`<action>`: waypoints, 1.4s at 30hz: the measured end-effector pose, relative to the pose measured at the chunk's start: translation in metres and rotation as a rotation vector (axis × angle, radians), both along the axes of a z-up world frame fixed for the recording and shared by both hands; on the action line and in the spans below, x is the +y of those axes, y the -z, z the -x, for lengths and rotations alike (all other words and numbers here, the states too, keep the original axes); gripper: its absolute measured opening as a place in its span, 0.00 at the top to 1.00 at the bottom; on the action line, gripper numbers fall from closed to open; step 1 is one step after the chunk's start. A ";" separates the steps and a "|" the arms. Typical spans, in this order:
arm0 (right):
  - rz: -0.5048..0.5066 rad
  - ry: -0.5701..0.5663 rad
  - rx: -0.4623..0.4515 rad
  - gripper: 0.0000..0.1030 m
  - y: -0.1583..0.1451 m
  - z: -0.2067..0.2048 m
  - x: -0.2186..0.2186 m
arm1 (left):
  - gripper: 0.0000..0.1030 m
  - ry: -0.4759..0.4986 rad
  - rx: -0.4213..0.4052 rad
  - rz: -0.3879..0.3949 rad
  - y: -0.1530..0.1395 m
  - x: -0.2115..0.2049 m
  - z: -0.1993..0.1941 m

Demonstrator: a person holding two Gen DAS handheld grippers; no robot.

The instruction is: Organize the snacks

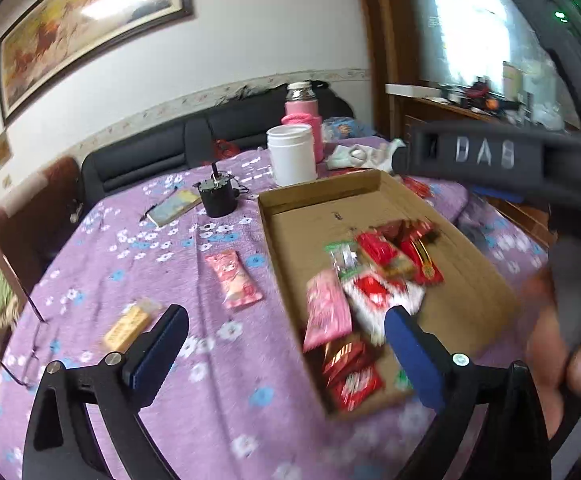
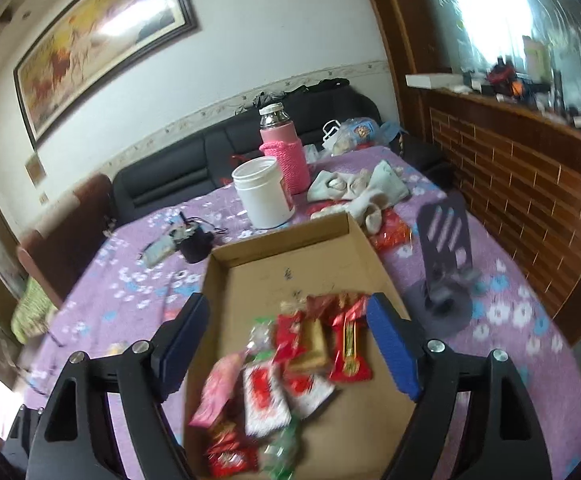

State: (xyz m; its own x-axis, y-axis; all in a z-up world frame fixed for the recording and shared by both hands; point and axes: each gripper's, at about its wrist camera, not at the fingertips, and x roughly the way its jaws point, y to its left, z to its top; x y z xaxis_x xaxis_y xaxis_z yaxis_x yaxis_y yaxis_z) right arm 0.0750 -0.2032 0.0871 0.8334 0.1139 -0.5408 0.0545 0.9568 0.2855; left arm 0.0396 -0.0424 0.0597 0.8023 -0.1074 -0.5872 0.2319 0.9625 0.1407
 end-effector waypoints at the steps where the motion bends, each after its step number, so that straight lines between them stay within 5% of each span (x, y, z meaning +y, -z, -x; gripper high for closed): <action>1: 0.004 0.005 -0.004 0.22 0.000 0.011 0.000 | 0.03 0.013 0.008 -0.022 0.001 0.002 0.008; 6: 0.086 -0.018 -0.058 0.11 0.008 0.085 0.017 | 0.01 0.042 -0.011 -0.020 0.012 0.025 0.061; 13: 0.277 0.072 -0.155 0.09 0.033 0.159 0.036 | 0.01 0.018 -0.028 -0.005 0.029 0.036 0.079; 25: 0.390 0.104 -0.149 0.08 0.048 0.155 0.057 | 0.01 -0.077 -0.075 -0.113 0.031 0.034 0.082; 42: 0.369 0.129 -0.165 0.02 0.047 0.159 0.052 | 0.01 -0.114 0.034 -0.064 0.037 0.047 0.066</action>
State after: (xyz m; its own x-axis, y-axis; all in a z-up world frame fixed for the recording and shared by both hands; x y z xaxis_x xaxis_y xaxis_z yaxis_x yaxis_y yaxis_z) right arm -0.0837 -0.1512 0.0401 0.9070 -0.1735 -0.3837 0.1630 0.9848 -0.0599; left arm -0.0267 0.0047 0.0222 0.7864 0.0214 -0.6173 0.1276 0.9722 0.1963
